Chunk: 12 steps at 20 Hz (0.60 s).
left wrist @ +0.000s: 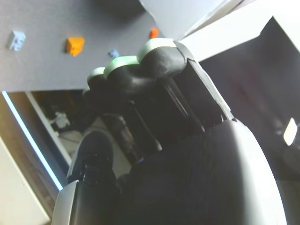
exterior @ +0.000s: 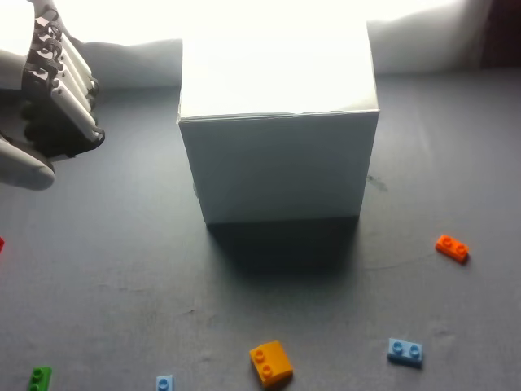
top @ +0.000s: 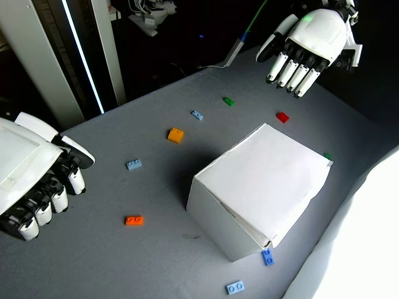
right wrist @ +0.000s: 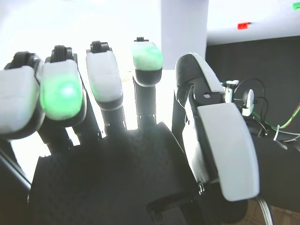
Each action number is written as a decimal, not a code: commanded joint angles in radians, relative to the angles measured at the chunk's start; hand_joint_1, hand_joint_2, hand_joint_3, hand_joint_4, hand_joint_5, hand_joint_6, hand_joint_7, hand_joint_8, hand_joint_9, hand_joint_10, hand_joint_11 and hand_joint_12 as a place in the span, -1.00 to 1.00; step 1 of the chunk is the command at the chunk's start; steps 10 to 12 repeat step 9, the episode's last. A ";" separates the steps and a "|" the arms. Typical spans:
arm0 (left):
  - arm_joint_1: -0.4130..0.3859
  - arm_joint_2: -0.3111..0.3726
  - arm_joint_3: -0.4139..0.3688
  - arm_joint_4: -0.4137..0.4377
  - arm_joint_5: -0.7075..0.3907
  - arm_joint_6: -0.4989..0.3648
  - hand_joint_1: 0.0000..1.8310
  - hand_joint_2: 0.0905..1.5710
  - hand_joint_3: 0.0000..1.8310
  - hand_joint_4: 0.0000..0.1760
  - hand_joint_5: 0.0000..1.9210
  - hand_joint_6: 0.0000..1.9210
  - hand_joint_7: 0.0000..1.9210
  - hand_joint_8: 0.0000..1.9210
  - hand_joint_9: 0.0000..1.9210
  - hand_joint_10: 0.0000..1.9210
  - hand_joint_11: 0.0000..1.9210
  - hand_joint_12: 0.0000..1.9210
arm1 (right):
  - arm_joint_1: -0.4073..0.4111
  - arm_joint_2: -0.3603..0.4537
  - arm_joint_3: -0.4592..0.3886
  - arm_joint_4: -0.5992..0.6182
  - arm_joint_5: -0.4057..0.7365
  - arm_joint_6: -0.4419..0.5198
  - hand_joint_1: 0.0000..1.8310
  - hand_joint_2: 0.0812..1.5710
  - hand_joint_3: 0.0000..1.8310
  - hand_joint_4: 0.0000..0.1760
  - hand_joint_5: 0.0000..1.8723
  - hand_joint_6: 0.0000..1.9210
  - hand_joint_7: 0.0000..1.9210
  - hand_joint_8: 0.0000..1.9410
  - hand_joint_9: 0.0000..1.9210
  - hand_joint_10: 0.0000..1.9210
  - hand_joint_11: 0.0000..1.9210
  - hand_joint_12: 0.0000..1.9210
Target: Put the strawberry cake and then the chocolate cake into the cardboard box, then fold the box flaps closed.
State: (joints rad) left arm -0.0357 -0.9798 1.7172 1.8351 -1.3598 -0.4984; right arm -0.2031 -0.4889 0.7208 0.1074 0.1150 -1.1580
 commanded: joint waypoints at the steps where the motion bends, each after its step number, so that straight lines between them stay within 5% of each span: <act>1: -0.016 0.018 0.005 -0.100 -0.005 0.010 -0.91 0.80 -1.00 -1.00 -0.09 0.78 0.05 0.68 0.06 0.82 -0.04 0.94 | 0.014 0.014 -0.005 -0.013 0.101 -0.004 -0.97 0.75 -1.00 1.00 0.32 0.86 0.42 0.95 0.48 1.00 0.51 1.00; 12: -0.036 0.018 0.028 -0.082 -0.012 0.034 -0.94 0.82 -1.00 -1.00 -0.06 0.77 0.09 0.65 0.09 0.83 -0.03 1.00 | 0.005 -0.019 -0.016 -0.150 0.175 0.000 -0.97 0.77 -0.99 1.00 0.30 0.98 0.39 1.00 0.45 1.00 0.51 1.00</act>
